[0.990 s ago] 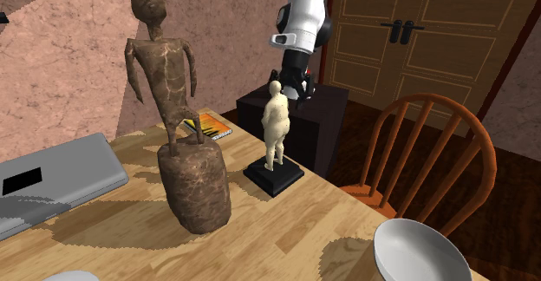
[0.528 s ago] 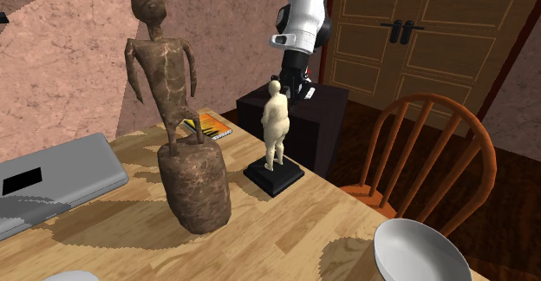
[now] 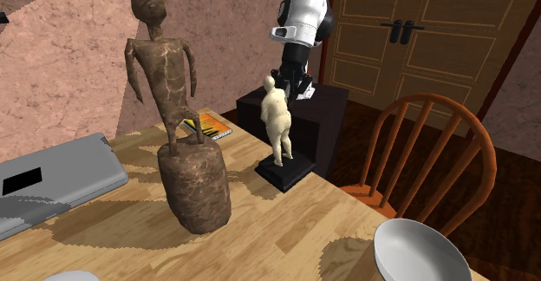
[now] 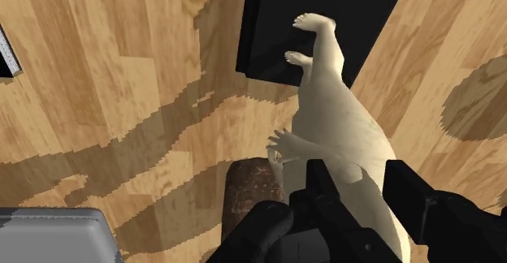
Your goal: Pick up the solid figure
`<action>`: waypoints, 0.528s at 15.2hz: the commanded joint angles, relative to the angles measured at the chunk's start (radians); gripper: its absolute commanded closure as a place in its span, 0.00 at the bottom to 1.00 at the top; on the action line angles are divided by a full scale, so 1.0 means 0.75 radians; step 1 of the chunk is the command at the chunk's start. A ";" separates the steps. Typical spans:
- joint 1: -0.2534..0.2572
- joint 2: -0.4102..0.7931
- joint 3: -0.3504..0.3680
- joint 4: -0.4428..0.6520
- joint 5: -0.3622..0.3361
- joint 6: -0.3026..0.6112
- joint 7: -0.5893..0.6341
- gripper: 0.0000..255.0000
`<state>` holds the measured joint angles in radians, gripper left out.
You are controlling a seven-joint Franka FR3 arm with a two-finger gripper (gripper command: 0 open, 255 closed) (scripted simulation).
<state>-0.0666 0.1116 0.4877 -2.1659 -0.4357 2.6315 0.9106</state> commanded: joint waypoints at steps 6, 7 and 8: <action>-0.013 -0.079 0.022 0.045 0.125 -0.099 -0.105 1.00; -0.014 -0.088 0.024 0.053 0.140 -0.114 -0.117 1.00; -0.015 -0.098 0.025 0.061 0.154 -0.129 -0.130 1.00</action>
<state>-0.0767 0.0484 0.5051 -2.1260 -0.3332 2.5458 0.8241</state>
